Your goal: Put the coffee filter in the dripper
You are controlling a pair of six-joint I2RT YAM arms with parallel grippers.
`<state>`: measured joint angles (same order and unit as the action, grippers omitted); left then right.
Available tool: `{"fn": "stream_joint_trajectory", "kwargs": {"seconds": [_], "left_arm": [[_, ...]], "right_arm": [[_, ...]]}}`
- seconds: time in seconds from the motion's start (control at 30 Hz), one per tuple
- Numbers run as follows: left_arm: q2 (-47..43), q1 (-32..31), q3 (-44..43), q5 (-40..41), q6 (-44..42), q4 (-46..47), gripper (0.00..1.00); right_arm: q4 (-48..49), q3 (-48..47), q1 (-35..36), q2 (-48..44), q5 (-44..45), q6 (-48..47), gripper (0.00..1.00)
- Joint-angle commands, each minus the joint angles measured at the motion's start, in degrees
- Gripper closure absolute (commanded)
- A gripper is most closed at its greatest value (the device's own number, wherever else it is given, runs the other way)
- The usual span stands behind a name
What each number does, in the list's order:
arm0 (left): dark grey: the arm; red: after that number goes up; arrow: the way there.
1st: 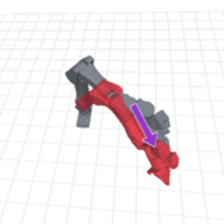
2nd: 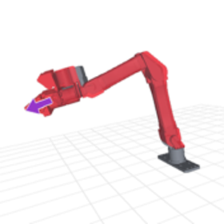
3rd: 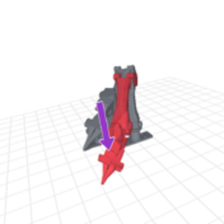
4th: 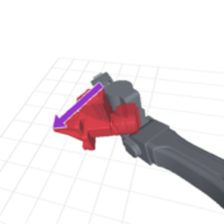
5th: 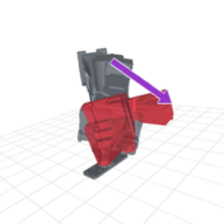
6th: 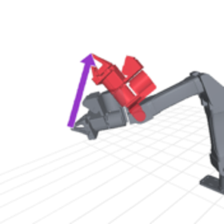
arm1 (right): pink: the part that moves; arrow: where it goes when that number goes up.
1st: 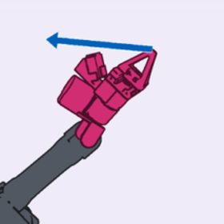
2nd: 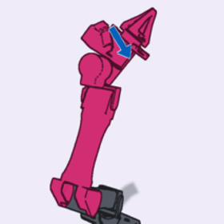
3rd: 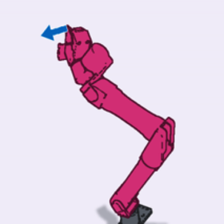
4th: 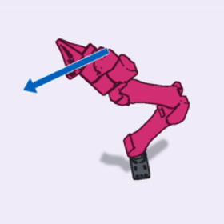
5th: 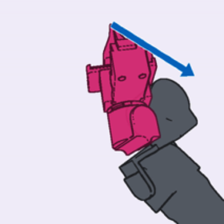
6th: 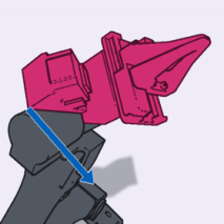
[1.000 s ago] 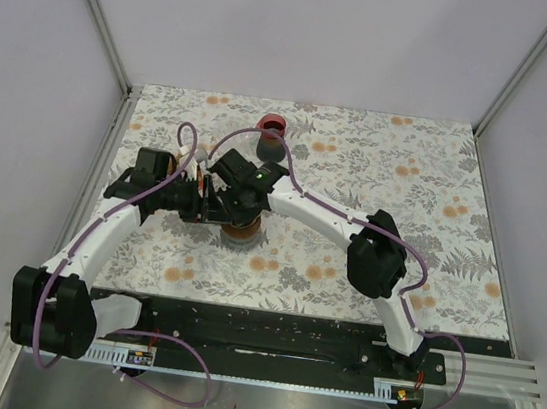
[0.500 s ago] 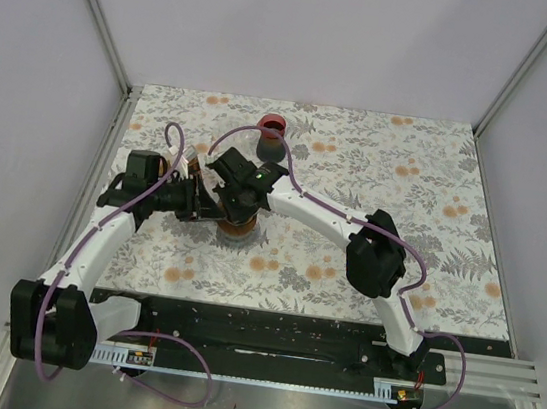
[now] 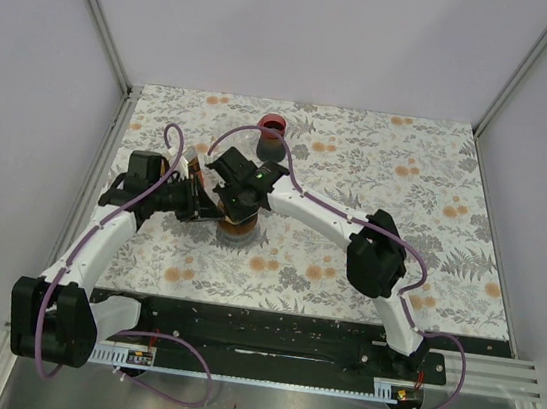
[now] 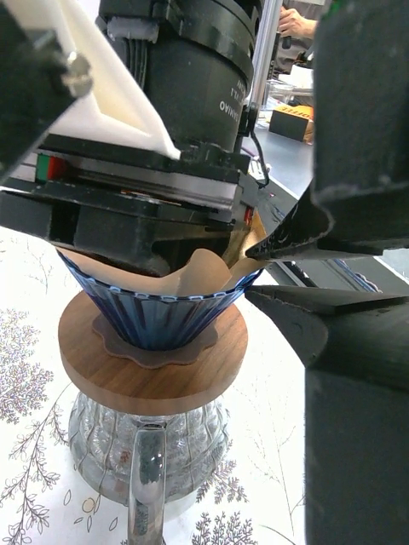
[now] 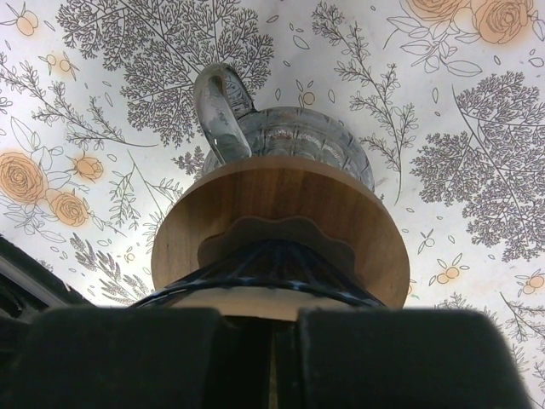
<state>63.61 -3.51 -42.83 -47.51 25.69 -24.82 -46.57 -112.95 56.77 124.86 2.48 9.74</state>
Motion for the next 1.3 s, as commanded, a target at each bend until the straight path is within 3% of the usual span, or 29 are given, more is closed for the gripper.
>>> {"fn": "stream_joint_trajectory", "kwargs": {"seconds": [0.0, 0.53, 1.0, 1.27], "left_arm": [[0.72, 0.17, -1.91, 4.79, -2.40, -1.28, 0.89], [0.63, 0.17, -3.14, 5.23, -3.46, -2.43, 0.87], [0.28, 0.17, -7.26, 3.47, -4.42, -3.57, 0.60], [-0.42, 0.96, -12.27, 4.61, -8.11, -7.17, 0.49]], "right_arm": [[-1.16, -2.81, -0.17, -5.14, -0.11, -2.53, 0.98], [-4.85, -8.69, -0.35, -7.61, 0.33, -5.34, 0.89], [-5.90, -9.57, -0.52, -11.56, -0.99, -6.57, 0.83], [-2.48, -4.40, -0.52, -18.50, -4.85, -9.39, 0.69]]}}
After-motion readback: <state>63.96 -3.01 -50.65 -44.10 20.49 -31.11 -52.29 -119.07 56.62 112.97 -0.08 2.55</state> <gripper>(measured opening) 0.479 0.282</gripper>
